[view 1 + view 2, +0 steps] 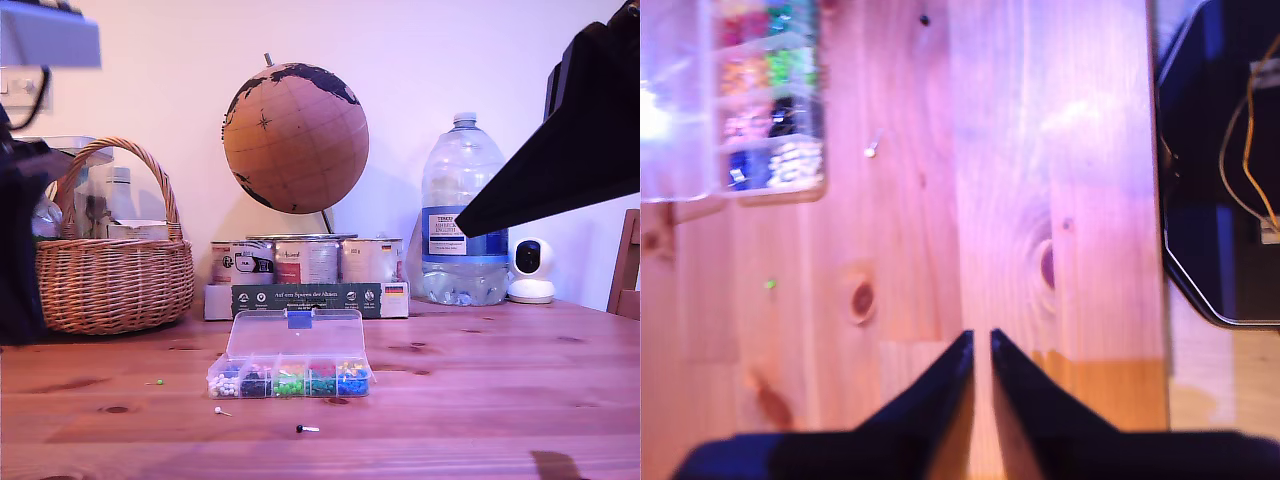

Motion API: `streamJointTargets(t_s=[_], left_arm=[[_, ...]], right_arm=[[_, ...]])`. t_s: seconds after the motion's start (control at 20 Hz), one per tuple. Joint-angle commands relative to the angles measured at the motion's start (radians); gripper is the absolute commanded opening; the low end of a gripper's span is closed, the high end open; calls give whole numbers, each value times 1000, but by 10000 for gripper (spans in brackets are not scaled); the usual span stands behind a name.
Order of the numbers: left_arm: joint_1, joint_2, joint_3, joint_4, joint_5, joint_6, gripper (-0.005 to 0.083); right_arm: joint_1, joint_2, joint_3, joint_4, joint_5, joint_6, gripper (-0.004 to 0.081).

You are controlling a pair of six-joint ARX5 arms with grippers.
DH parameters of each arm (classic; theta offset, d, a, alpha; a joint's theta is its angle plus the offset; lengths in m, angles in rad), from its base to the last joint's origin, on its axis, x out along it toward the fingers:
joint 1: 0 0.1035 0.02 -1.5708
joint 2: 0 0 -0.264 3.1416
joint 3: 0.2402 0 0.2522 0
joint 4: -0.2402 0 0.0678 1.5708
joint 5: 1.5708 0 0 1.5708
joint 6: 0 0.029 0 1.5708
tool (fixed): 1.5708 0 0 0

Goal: Sort the loose pins on the table into their correct compartments

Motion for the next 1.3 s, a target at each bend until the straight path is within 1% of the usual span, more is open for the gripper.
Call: streamJointTargets(t_s=[0.0,0.05,0.25,0.55,0.75,0.8,0.9,1.1,1.25], left_arm=[[-3,29,1,10,3,12,193],[-3,45,9,11,3,12,204],[0,125,86,12,3,26,204],[50,261,212,6,4,79,204],[104,350,266,7,-6,108,204],[118,372,280,6,-10,132,204],[140,411,311,4,-15,135,204],[158,485,363,9,-15,153,204],[159,534,373,50,-15,184,204]], right_arm=[[6,2,8,7,-3,-6,-13],[6,2,8,6,-3,-6,-13],[6,2,8,3,-4,-5,-13],[6,2,8,8,-4,-6,-13],[6,2,8,20,-4,-5,-13],[6,2,8,20,-4,-5,-13],[6,2,8,20,-3,-6,-13],[6,2,8,28,-3,-6,-13],[6,2,8,37,-3,-6,-13]])
